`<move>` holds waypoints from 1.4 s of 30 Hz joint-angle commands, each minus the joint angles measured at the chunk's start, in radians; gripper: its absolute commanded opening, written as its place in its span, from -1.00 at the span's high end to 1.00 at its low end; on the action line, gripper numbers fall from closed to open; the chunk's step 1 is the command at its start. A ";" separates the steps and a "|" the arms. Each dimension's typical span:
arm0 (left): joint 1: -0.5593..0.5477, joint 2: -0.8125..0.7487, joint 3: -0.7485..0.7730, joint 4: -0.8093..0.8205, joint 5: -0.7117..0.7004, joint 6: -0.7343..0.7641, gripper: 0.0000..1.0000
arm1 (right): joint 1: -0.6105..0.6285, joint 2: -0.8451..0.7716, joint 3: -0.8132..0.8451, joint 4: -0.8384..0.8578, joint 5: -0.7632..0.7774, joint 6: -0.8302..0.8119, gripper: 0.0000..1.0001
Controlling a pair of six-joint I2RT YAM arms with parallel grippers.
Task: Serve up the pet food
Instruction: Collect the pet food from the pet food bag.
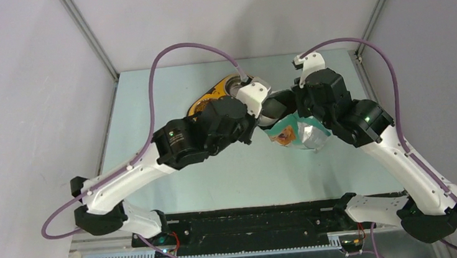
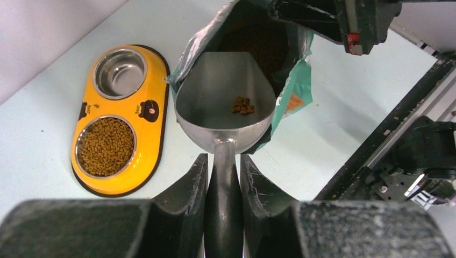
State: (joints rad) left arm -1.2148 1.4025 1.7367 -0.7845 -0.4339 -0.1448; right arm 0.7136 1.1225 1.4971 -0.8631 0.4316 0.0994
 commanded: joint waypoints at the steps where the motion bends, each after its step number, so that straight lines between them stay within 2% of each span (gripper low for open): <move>1: 0.005 0.064 0.103 -0.060 0.013 0.064 1.00 | 0.014 -0.001 0.114 0.150 0.010 -0.036 1.00; 5: 0.006 0.118 0.150 -0.090 -0.008 0.070 1.00 | 0.025 0.027 0.154 0.217 -0.045 -0.093 1.00; 10: 0.006 0.104 0.104 -0.106 -0.058 0.012 1.00 | 0.101 0.052 0.173 0.252 -0.146 -0.106 1.00; 15: 0.006 0.011 -0.090 -0.098 -0.045 -0.085 1.00 | 0.202 0.066 0.099 0.266 -0.165 -0.027 1.00; 22: 0.006 -0.214 -0.387 -0.056 -0.002 -0.230 1.00 | 0.335 0.102 -0.015 0.324 -0.157 0.026 1.00; 24: 0.006 -0.261 -0.472 -0.045 0.021 -0.246 1.00 | 0.365 0.116 -0.035 0.339 -0.147 0.038 1.00; 27: 0.006 -0.302 -0.524 -0.032 0.048 -0.244 1.00 | 0.409 0.132 -0.050 0.360 -0.137 0.054 1.00; 36: 0.010 -0.283 -0.646 0.182 0.054 -0.169 1.00 | 0.472 0.144 -0.063 0.379 -0.028 0.068 1.00; 42: 0.077 -0.233 -0.707 0.404 0.197 -0.106 1.00 | 0.484 0.129 -0.058 0.353 0.020 0.067 1.00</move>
State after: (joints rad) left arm -1.1683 1.0775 1.0740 -0.5652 -0.3836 -0.3202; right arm 1.1435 1.2953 1.4040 -0.6933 0.4591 0.1734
